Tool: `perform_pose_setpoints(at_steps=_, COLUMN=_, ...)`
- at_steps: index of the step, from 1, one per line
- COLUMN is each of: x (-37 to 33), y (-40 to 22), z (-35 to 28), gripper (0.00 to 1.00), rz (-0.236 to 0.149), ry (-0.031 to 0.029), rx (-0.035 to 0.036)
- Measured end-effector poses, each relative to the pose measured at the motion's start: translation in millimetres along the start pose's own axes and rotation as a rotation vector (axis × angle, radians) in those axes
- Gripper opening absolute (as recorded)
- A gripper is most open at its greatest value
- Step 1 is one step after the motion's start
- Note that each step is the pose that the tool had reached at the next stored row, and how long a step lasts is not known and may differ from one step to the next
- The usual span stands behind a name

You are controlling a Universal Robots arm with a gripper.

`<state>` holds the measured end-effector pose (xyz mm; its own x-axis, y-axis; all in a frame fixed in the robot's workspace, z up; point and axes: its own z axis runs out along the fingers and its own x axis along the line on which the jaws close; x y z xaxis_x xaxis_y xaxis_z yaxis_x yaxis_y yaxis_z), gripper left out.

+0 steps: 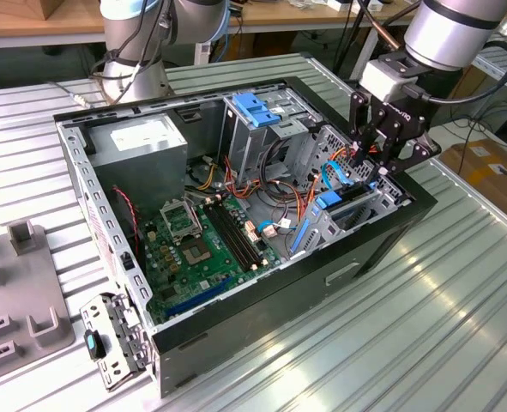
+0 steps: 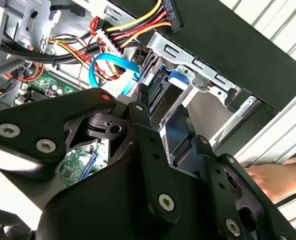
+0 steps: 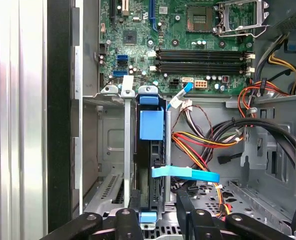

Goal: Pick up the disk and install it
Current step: 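Insert the second disk wire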

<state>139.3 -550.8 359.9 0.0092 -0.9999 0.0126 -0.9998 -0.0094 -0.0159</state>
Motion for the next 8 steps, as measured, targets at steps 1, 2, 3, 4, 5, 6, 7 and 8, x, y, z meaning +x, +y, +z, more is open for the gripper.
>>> perform_pose_setpoints(at_steps=1, x=0.0, y=0.0, z=0.0, gripper=0.42, rz=0.000, ry=0.0001, rx=0.0000)
perform_pose_setpoints(at_steps=2, x=0.0, y=-0.1, z=0.0, gripper=0.42, rz=0.000, ry=0.0001, rx=0.0000)
perform_pose_setpoints(at_steps=3, x=0.0, y=-0.1, z=0.0, gripper=0.42, rz=0.000, ry=0.0001, rx=0.0000)
perform_pose_setpoints(at_steps=4, x=0.0, y=-0.1, z=0.0, gripper=0.42, rz=0.000, ry=0.0000, rx=0.0000)
perform_pose_setpoints(at_steps=5, x=0.0, y=-0.1, z=-0.1, gripper=0.42, rz=0.000, ry=0.0001, rx=0.0000)
perform_pose_setpoints(at_steps=6, x=0.1, y=-0.1, z=-0.2, gripper=0.42, rz=0.000, ry=0.0001, rx=0.0000)
perform_pose_setpoints(at_steps=7, x=0.1, y=-0.1, z=-0.4, gripper=0.42, rz=-0.001, ry=0.0000, rx=0.0000)
perform_pose_setpoints(at_steps=8, x=0.1, y=-0.1, z=-0.9, gripper=0.42, rz=-0.001, ry=0.0001, rx=0.0000)
